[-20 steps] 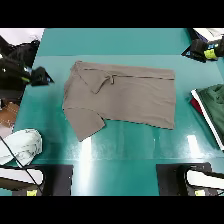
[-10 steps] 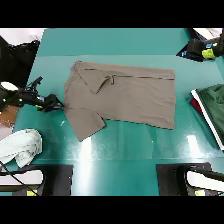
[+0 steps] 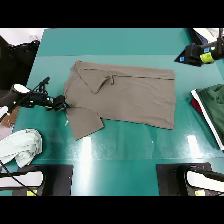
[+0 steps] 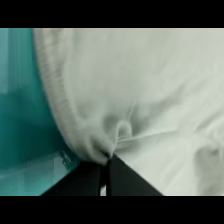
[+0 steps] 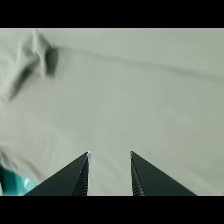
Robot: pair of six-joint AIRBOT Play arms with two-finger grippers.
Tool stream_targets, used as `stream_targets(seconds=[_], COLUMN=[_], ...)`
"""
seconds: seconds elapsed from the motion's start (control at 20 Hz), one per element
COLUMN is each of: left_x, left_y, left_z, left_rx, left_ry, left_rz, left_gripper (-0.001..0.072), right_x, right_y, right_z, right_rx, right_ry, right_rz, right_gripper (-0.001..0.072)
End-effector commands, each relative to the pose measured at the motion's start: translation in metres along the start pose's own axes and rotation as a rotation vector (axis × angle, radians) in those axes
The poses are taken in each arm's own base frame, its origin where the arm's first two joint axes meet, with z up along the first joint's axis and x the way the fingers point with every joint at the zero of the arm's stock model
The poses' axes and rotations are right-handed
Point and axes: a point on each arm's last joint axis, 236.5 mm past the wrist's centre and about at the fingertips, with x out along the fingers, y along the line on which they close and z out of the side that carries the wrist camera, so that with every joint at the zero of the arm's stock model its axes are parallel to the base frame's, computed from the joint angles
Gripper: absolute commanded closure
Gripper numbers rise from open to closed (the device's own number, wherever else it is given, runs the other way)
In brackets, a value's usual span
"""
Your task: Fold the shirts.
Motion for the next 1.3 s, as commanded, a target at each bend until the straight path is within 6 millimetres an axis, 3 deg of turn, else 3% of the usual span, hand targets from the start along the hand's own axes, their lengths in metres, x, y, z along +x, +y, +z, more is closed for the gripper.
stream_targets(seconds=[0.0, 0.15, 0.35, 0.45, 0.55, 0.7, 0.95, 1.25], left_x=[-0.016, -0.047, -0.073, -0.071, -0.07, -0.07, -0.07, -0.07], left_y=[-0.018, -0.041, -0.062, -0.063, -0.062, -0.062, -0.063, -0.063], left_z=[0.008, 0.02, 0.017, 0.01, 0.009, 0.008, 0.007, 0.005], left_rx=[0.059, 0.143, 0.202, 0.197, 0.195, 0.195, 0.195, 0.195], left_ry=[0.009, -0.066, -0.108, -0.086, -0.078, -0.077, -0.071, -0.062], left_rz=[-0.01, -0.016, -0.027, -0.037, -0.038, -0.038, -0.04, -0.043], left_gripper=[0.0683, 0.0683, 0.0683, 0.0683, 0.0683, 0.0683, 0.0683, 0.0683], right_x=[0.0, 0.009, 0.033, 0.046, 0.059, 0.074, 0.083, 0.108], right_y=[-0.025, -0.065, -0.104, -0.113, -0.116, -0.114, -0.118, -0.103], right_z=[-0.046, -0.113, -0.221, -0.258, -0.282, -0.299, -0.283, -0.291], right_rx=[0.071, 0.221, 0.46, 0.519, 0.544, 0.514, 0.477, 0.583], right_ry=[0.125, 0.202, 0.291, 0.292, 0.298, 0.317, 0.25, 0.324], right_rz=[-0.021, -0.055, -0.091, -0.106, -0.114, -0.117, -0.137, -0.02], right_gripper=[0.0418, 0.0418, 0.0418, 0.0418, 0.0418, 0.0418, 0.0417, 0.0419])
